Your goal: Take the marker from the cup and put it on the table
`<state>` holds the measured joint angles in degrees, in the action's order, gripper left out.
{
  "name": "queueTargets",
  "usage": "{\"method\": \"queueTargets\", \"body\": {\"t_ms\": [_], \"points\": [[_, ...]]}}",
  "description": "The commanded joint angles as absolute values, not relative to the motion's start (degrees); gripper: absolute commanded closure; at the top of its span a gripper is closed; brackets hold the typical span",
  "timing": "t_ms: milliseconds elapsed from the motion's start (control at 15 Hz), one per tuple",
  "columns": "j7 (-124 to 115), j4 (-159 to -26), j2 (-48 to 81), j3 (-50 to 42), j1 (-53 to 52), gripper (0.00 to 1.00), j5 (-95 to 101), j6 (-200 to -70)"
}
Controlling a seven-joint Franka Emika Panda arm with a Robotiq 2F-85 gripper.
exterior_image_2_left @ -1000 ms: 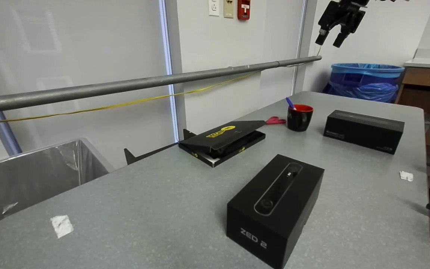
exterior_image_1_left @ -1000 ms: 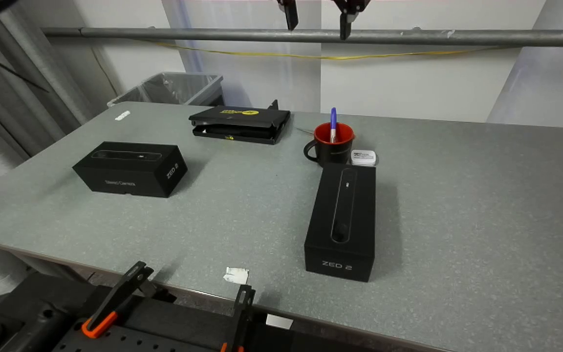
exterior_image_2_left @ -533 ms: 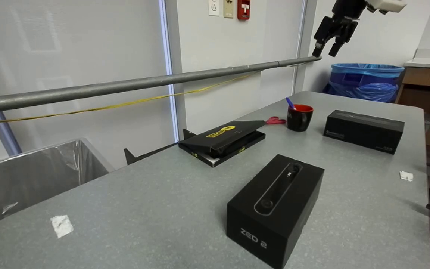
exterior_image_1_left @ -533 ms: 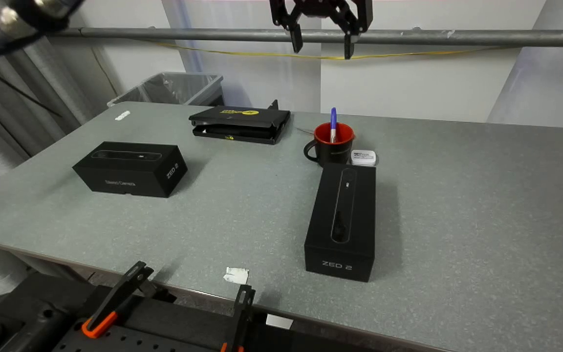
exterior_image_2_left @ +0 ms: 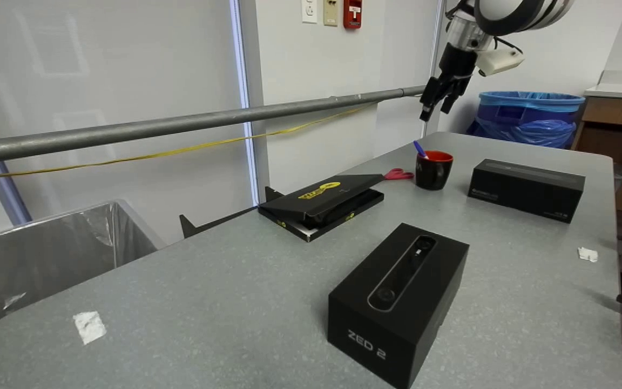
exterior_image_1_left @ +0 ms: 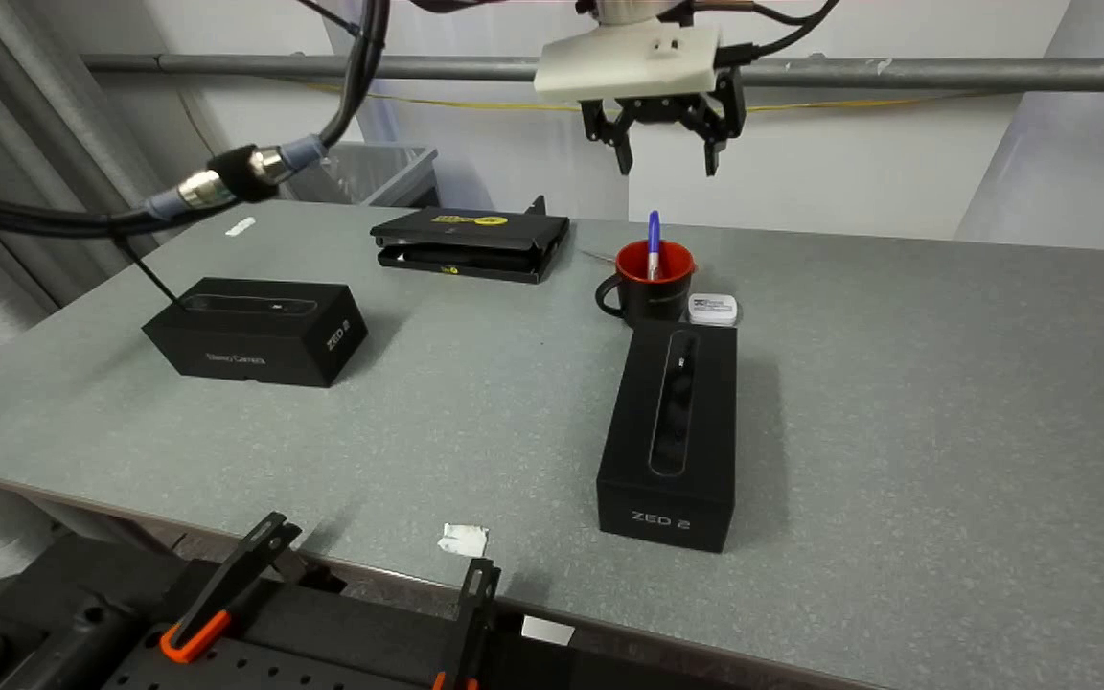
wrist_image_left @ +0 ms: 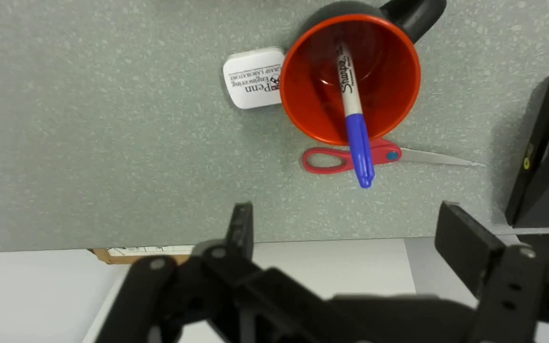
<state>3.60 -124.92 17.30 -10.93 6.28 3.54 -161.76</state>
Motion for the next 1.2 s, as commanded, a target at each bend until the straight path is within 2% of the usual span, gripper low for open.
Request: {"method": "queueTargets", "body": {"t_ms": [0, 1133], "points": [[3.2, -123.4, 18.8, -10.2, 6.9, 0.0, 4.1, -161.6], [2.0, -118.9, 28.0, -11.1, 4.2, 0.0, 8.0, -162.5]]}}
